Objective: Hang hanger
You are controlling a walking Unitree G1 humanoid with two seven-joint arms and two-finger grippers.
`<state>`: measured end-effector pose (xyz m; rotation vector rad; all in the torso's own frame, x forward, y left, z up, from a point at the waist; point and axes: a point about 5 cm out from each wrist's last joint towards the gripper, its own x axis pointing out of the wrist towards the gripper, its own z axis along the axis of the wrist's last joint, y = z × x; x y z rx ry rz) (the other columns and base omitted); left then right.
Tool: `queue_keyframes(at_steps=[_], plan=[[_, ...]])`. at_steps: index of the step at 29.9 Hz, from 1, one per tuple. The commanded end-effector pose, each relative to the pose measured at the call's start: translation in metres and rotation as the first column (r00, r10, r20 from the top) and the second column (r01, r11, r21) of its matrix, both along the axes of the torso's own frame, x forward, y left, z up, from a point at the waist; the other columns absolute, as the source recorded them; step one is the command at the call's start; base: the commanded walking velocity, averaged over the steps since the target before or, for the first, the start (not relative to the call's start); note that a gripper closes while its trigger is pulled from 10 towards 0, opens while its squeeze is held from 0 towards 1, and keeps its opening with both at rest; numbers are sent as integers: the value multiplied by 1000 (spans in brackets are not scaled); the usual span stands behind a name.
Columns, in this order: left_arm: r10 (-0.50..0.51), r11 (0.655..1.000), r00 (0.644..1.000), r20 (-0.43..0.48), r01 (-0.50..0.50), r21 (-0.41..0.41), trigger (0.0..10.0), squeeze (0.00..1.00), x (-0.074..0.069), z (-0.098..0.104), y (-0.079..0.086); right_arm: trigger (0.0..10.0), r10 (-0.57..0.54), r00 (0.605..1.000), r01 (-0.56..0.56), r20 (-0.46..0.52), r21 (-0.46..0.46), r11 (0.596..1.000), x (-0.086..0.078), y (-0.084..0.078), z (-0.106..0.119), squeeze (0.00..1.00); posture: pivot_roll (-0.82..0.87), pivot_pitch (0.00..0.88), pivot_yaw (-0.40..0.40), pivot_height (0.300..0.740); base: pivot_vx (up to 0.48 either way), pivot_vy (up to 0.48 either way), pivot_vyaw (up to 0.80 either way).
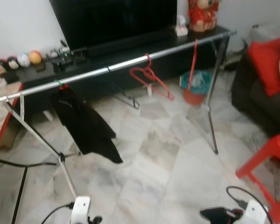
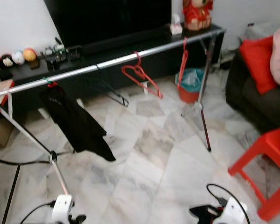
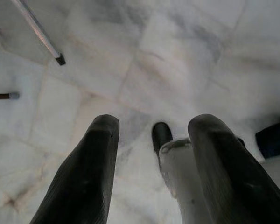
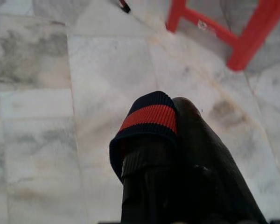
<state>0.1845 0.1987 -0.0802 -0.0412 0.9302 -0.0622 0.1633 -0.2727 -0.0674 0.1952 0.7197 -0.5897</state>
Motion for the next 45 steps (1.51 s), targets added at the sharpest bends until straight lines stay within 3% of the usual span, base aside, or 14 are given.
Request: queue_keyframes(at_steps=[1, 26, 30, 34, 36, 39, 42, 45], plan=[[18, 1000, 1000, -8, -18, 24, 10000, 0, -2, 0, 9, 10000, 9, 1000, -9, 9, 19, 1000, 3, 9, -2, 0, -130, 0, 98, 740, 326, 0, 0], [12, 1000, 1000, -10, -12, 23, 10000, 0, -4, -1, 9, 10000, -8, 1000, 8, 8, -1, 1000, 1, 4, 0, 0, -135, 0, 95, 740, 329, 0, 0], [11, 1000, 1000, -11, -10, 24, 10000, 0, -4, -1, 9, 10000, 22, 1000, -22, -8, -61, 998, 2, -4, 3, 0, -133, 0, 94, 740, 326, 0, 0], [8, 1000, 1000, -10, -8, 30, 10000, 0, -5, -1, 9, 10000, 63, 986, -101, -153, -256, 961, -9, -34, 11, 0, -137, 0, 93, 740, 76, 0, 0], [9, 999, 1000, -10, -9, 31, 10000, 0, -5, -1, 9, 10000, 43, 988, -82, -149, -267, 960, -11, -39, 12, 0, -137, 0, 93, 740, 0, 0, 0], [12, 999, 1000, -7, -11, 30, 10000, 0, -4, -1, 9, 10000, 9, 970, -106, -242, -390, 915, -26, -63, 19, 0, -140, 0, 91, 740, 0, 0, 0], [13, 999, 1000, -7, -13, 30, 10000, 0, -4, 0, 9, 10000, 29, 938, -192, -344, -451, 872, -36, -70, 19, 0, -146, 0, 91, 740, 0, 0, 0], [14, 999, 1000, -6, -14, 30, 10000, 0, -4, 0, 9, 10000, 23, 927, -210, -375, -467, 859, -41, -72, 18, 0, -146, 0, 91, 740, 0, 0, 0]])
